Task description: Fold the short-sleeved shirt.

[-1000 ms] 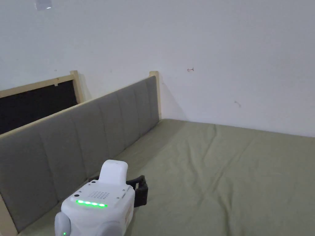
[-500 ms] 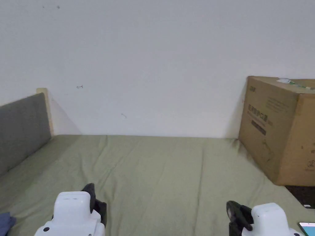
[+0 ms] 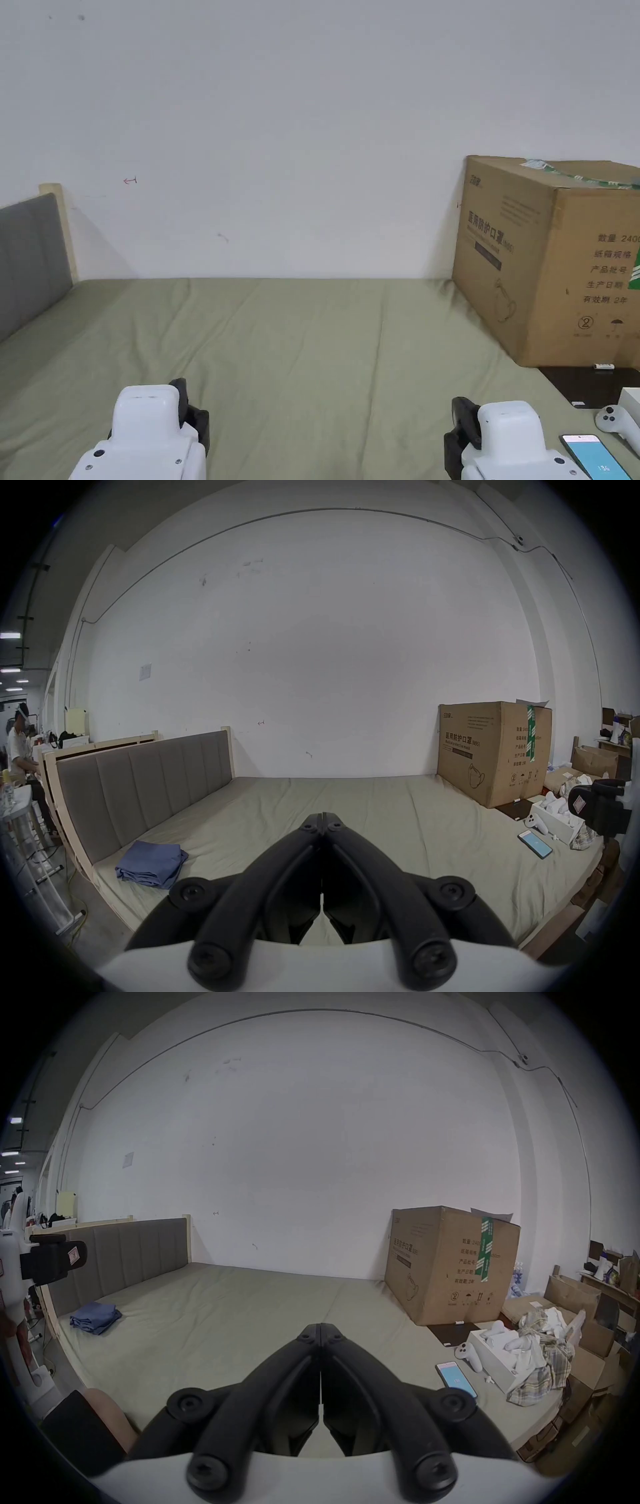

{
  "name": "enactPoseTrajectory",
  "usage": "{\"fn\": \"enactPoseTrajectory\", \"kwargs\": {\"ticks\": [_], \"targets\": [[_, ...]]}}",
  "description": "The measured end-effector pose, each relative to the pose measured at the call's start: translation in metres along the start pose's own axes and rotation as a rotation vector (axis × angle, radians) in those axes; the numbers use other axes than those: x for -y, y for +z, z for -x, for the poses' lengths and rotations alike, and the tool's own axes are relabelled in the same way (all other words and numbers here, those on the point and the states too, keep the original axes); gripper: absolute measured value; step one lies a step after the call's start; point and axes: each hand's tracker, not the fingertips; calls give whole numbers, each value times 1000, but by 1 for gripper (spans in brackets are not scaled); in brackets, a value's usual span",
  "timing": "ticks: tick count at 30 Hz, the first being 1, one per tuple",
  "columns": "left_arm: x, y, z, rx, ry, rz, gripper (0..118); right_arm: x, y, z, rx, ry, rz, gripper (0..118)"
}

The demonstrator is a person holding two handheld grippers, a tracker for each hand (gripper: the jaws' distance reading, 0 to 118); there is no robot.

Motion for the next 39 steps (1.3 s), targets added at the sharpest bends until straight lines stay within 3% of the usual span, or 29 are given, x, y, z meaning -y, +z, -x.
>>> {"fn": "enactPoseTrajectory", "kwargs": {"ticks": [7, 8, 9, 11, 12, 13, 14, 26, 39], "targets": [[4, -5, 2, -7, -13, -2, 0, 0, -6, 6, 29, 15, 7, 0], [4, -6, 3, -7, -14, -7, 7, 1, -7, 7, 41, 17, -2, 0], [3, -6, 2, -16, -14, -10, 22, 2, -8, 7, 51, 15, -12, 3], [3, -10, 4, -26, -4, -3, 86, 2, -11, 5, 46, 3, -13, 41], [4, -11, 6, -23, 11, -2, 108, 2, -13, 4, 47, -4, -7, 69], [5, -10, 7, -24, 22, -14, 118, 3, -14, 4, 54, -13, -1, 106], [5, -9, 7, -31, 21, -31, 118, 5, -14, 2, 63, -17, -4, 118], [16, -11, 4, -40, -31, -67, 118, 13, -17, 3, 107, -10, -52, 118], [44, -28, 12, -47, -58, -30, 118, 35, -38, 6, 48, 31, -29, 118]]}}
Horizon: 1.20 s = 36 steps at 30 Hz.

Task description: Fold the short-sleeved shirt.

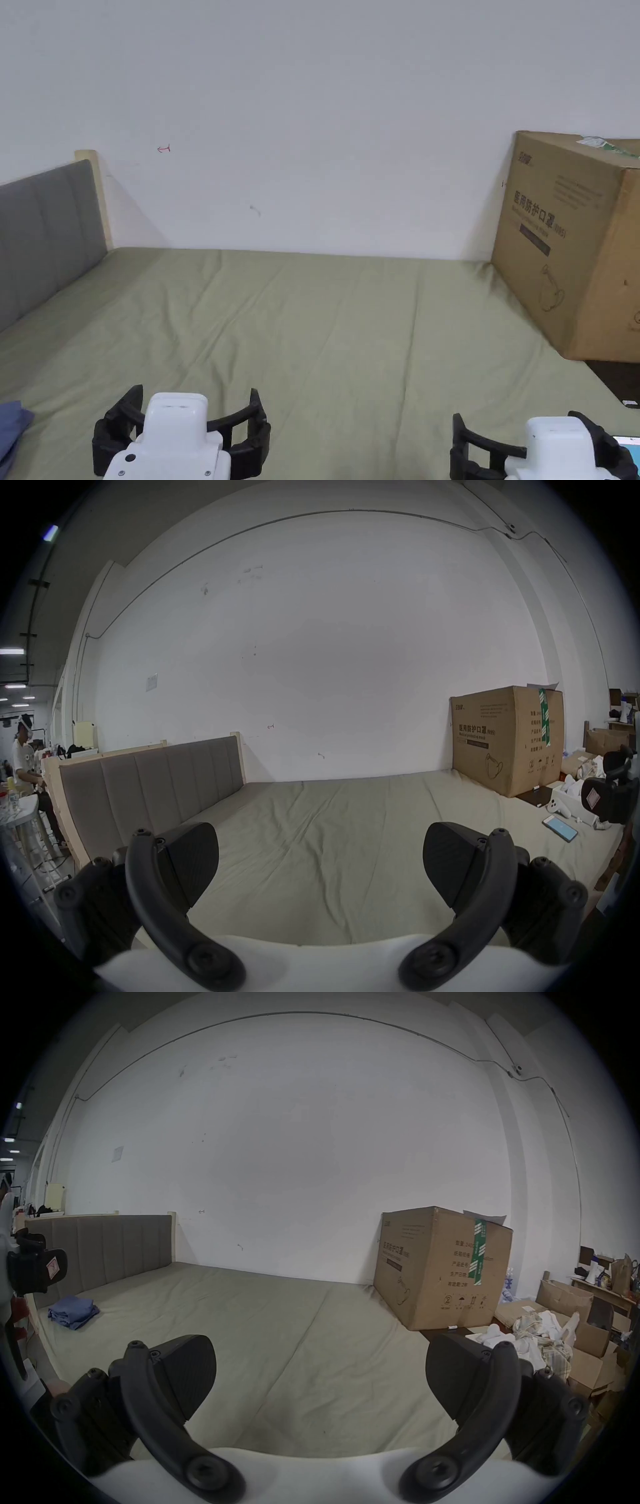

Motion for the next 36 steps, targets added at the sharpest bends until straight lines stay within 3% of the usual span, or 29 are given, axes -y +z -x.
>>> {"fn": "enactPoseTrajectory", "kwargs": {"ticks": [9, 18, 29, 36], "targets": [[12, 6, 4, -11, 27, 4, 118, 4, 7, -3, -15, -37, -6, 118], [14, 8, -4, 16, -3, 9, 118, 0, 7, 11, -8, 34, 18, 118], [14, 5, -1, 19, 16, 27, 118, -3, 7, 4, -17, -13, 21, 118], [14, 4, -1, 18, 14, 26, 118, -2, 7, 7, 0, 3, 16, 118]]}}
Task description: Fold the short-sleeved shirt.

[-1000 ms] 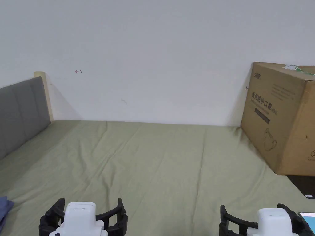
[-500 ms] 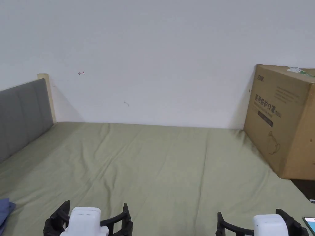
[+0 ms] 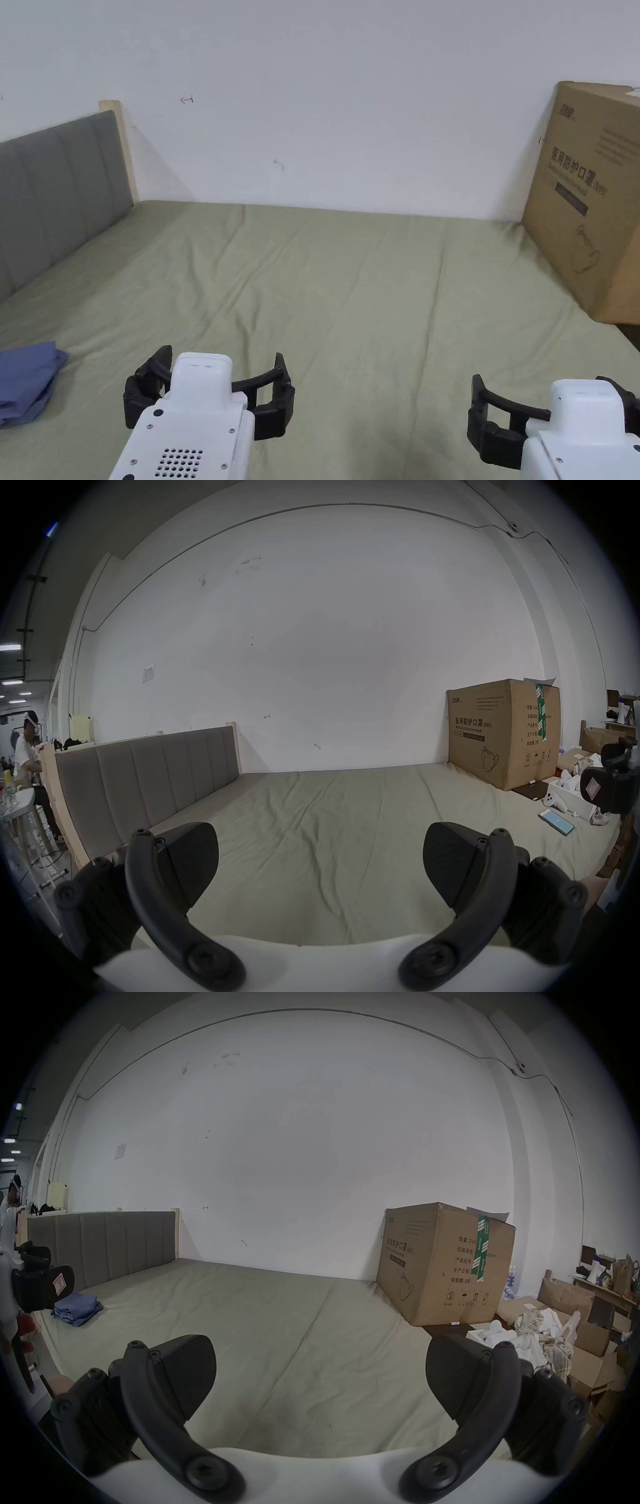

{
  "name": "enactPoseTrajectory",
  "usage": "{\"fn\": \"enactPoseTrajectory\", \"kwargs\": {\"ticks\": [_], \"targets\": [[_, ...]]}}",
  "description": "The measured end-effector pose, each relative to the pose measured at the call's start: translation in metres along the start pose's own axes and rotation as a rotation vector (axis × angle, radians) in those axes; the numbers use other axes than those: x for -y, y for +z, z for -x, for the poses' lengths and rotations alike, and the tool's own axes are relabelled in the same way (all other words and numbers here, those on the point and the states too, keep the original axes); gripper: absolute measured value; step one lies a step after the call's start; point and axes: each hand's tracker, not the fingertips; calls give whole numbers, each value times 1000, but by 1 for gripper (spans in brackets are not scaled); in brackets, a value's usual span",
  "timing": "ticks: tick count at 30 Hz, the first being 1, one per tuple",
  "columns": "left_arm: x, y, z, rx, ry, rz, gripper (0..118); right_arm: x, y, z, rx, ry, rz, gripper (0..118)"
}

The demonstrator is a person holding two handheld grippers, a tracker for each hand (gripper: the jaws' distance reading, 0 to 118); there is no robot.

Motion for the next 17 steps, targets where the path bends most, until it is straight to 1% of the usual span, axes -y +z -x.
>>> {"fn": "enactPoseTrajectory", "kwargs": {"ticks": [4, 6, 9, 14, 16, 17], "targets": [[0, -1, 2, -2, 8, 5, 118, 0, -2, 3, 2, 21, 8, 118], [0, -1, 3, -2, 11, 5, 118, 0, -1, 2, -2, 17, 2, 118], [0, -1, 3, -3, 14, 6, 118, 2, 0, 5, 29, 32, -9, 118], [1, -2, 3, -3, 11, 5, 118, 1, -1, 2, 17, 14, 1, 118], [1, -2, 3, -3, 11, 5, 118, 1, 3, -1, -26, -7, -14, 118], [1, -2, 3, -2, 11, 5, 118, 1, 4, -1, -13, -1, -15, 118]]}}
